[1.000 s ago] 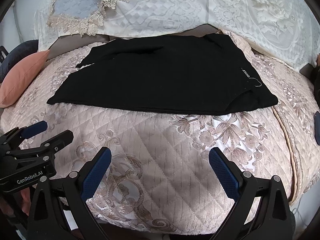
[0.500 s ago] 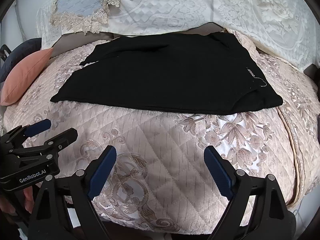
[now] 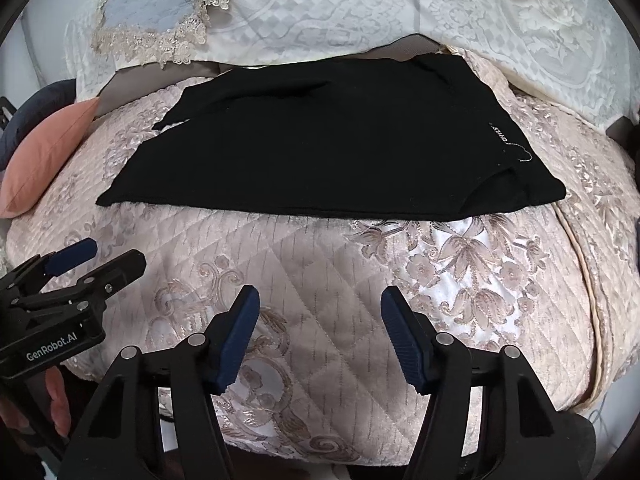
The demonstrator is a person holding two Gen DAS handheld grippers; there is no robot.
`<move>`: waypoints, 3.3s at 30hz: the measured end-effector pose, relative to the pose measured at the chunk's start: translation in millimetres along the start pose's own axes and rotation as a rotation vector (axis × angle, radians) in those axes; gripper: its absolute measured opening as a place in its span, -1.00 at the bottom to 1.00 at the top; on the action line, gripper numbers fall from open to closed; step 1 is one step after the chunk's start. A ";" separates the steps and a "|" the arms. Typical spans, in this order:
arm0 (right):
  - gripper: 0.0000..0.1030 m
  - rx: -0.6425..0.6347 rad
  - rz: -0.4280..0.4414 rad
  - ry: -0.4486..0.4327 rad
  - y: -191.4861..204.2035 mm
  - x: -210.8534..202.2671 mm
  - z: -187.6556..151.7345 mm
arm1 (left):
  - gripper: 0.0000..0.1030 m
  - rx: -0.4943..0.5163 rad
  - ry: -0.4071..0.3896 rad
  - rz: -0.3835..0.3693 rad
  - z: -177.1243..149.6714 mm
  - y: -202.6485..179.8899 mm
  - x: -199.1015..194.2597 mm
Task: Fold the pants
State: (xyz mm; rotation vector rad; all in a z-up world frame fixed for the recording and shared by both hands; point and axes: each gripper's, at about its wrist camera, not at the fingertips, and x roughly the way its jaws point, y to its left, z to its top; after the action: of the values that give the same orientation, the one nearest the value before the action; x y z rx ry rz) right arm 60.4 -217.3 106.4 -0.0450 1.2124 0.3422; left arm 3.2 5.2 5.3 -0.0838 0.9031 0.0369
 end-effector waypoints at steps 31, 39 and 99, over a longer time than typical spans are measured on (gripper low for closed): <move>0.24 -0.148 0.069 -0.044 -21.0 29.4 78.1 | 0.45 0.114 0.000 -0.141 73.6 13.9 35.1; 0.24 -0.223 0.086 -0.051 -41.5 60.5 138.7 | 0.42 0.150 0.003 -0.145 135.7 34.1 76.0; -0.85 -0.582 0.067 0.012 -112.3 211.0 339.9 | -0.88 0.422 -0.038 -0.128 290.8 73.9 230.4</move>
State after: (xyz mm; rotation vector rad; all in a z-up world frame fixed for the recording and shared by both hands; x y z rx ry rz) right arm 465.8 -201.0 16.3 -0.5100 1.0944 0.7450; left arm 368.4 103.8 -0.8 0.2509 0.8500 -0.2700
